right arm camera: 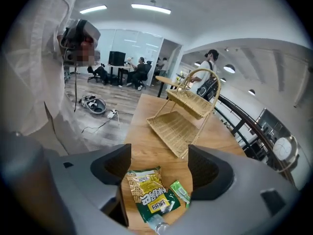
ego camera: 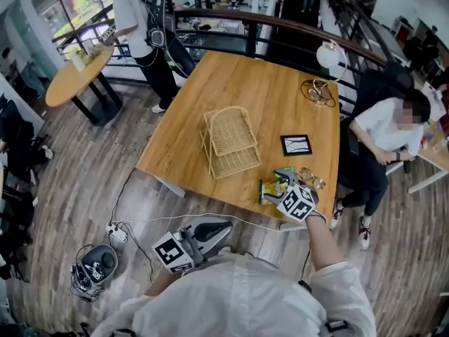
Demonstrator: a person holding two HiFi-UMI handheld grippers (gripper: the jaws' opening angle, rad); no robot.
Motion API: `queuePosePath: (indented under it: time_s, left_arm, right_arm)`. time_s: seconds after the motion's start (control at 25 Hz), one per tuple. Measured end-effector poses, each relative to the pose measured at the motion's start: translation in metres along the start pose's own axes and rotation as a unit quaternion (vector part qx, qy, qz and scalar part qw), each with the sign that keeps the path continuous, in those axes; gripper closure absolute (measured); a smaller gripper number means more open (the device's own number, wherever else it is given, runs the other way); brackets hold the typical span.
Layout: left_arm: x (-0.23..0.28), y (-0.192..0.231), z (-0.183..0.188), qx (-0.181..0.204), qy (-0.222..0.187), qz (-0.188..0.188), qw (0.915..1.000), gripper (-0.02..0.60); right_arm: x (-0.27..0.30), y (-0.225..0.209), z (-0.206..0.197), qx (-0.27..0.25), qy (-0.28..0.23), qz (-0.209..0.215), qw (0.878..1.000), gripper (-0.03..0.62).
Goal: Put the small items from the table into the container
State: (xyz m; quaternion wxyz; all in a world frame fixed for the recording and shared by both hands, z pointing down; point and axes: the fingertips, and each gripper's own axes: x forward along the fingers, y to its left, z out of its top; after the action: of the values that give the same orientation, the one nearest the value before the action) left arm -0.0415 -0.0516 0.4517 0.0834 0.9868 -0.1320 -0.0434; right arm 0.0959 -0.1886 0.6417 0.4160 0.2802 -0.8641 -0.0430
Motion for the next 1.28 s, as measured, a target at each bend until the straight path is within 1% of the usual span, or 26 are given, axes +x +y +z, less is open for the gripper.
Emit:
queuePosePath:
  time_s: [0.12, 0.28, 0.4, 0.6, 0.72, 0.92, 1.04, 1.12, 1.28]
  left_arm:
    - [-0.002, 0.001, 0.0, -0.003, 0.0, 0.003, 1.0, 0.573]
    - [-0.003, -0.001, 0.001, -0.008, 0.001, 0.006, 0.9999, 0.574]
    - [-0.004, 0.001, 0.001, -0.012, 0.002, 0.01, 0.9999, 0.574]
    - [-0.006, 0.009, -0.003, -0.011, 0.007, 0.021, 0.9997, 0.573]
    - [-0.004, 0.013, -0.005, -0.013, 0.01, 0.026, 0.9995, 0.574]
    - [-0.004, 0.021, -0.005, -0.014, 0.015, 0.03, 0.9993, 0.574]
    - [-0.003, 0.027, -0.005, -0.017, 0.019, 0.034, 0.9991, 0.573]
    - [-0.003, 0.03, -0.005, -0.018, 0.024, 0.037, 0.9988, 0.574]
    - [-0.002, 0.035, -0.004, -0.022, 0.029, 0.044, 0.9984, 0.573]
  right_arm:
    - [0.018, 0.008, -0.021, -0.031, 0.049, 0.03, 0.998, 0.227]
    - [0.035, 0.018, -0.048, -0.069, 0.106, 0.063, 0.99, 0.204]
    - [0.045, 0.022, -0.064, -0.079, 0.135, 0.082, 0.984, 0.191]
    - [0.064, 0.028, -0.086, -0.095, 0.177, 0.116, 0.973, 0.143]
    - [0.075, 0.032, -0.103, -0.105, 0.201, 0.134, 0.965, 0.137]
    - [0.089, 0.04, -0.133, -0.114, 0.251, 0.165, 0.947, 0.137]
    - [0.097, 0.038, -0.146, -0.109, 0.271, 0.174, 0.94, 0.137]
    - [0.102, 0.037, -0.149, -0.109, 0.275, 0.18, 0.938, 0.137]
    - [0.112, 0.04, -0.152, -0.127, 0.282, 0.205, 0.929, 0.137]
